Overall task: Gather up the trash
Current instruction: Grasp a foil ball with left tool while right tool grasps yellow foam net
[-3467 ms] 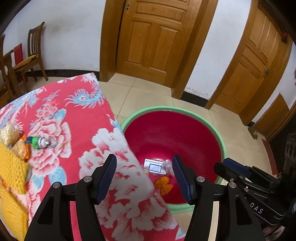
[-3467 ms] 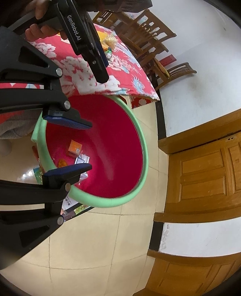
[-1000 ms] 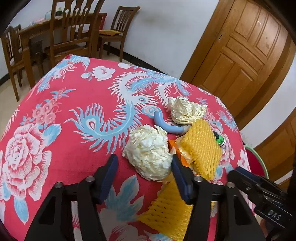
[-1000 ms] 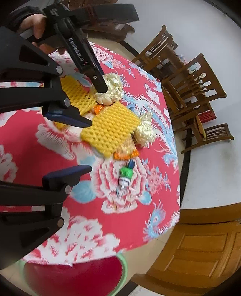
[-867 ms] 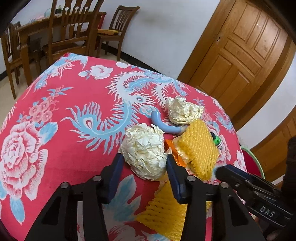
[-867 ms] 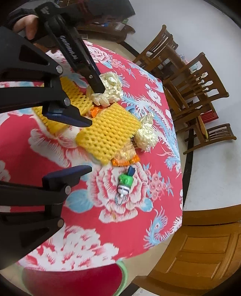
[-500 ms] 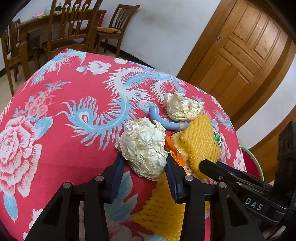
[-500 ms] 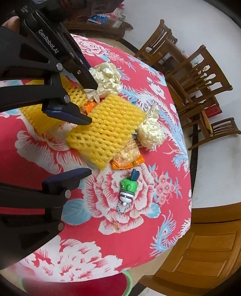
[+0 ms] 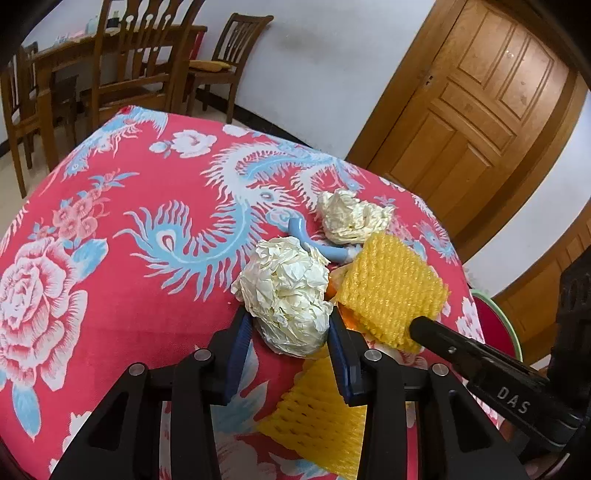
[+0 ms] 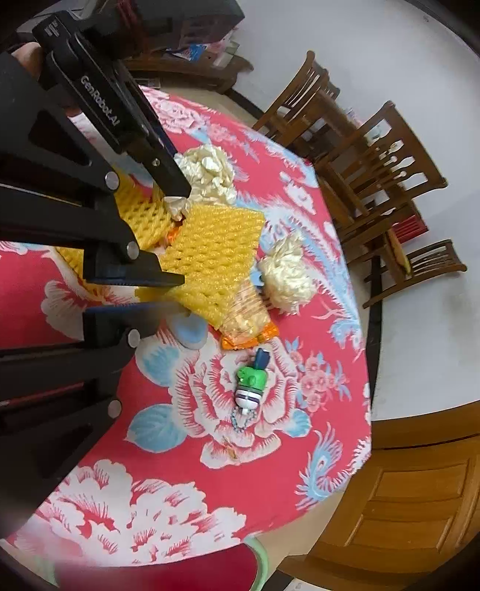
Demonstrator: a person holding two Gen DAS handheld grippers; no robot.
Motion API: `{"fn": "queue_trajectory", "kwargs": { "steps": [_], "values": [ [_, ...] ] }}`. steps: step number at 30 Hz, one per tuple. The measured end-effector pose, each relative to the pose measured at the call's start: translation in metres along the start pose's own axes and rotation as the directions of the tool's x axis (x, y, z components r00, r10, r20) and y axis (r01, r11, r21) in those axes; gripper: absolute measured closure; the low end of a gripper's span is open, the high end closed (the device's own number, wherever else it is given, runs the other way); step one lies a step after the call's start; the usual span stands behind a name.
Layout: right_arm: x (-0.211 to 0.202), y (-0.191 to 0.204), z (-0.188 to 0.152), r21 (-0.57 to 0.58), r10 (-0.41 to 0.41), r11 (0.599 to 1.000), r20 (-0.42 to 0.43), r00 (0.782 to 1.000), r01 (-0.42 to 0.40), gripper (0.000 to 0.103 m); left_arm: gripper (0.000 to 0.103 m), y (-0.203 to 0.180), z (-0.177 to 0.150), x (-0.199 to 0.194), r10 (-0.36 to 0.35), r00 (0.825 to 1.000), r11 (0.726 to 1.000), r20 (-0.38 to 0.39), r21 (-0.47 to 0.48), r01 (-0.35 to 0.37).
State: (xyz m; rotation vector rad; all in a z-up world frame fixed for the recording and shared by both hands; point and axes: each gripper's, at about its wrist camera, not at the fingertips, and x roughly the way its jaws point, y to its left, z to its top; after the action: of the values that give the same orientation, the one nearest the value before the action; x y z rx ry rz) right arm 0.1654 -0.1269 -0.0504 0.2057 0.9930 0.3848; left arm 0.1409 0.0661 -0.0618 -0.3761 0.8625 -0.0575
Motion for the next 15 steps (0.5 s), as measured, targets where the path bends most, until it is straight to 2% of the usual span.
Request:
{"fn": "queue_trajectory", "kwargs": {
  "steps": [15],
  "values": [
    [-0.057, -0.016, -0.016, 0.027, 0.024, 0.999, 0.098, 0.995, -0.027, 0.094, 0.062, -0.021, -0.004, -0.025, -0.034, 0.999, 0.999, 0.033, 0.031, 0.033]
  ]
}}
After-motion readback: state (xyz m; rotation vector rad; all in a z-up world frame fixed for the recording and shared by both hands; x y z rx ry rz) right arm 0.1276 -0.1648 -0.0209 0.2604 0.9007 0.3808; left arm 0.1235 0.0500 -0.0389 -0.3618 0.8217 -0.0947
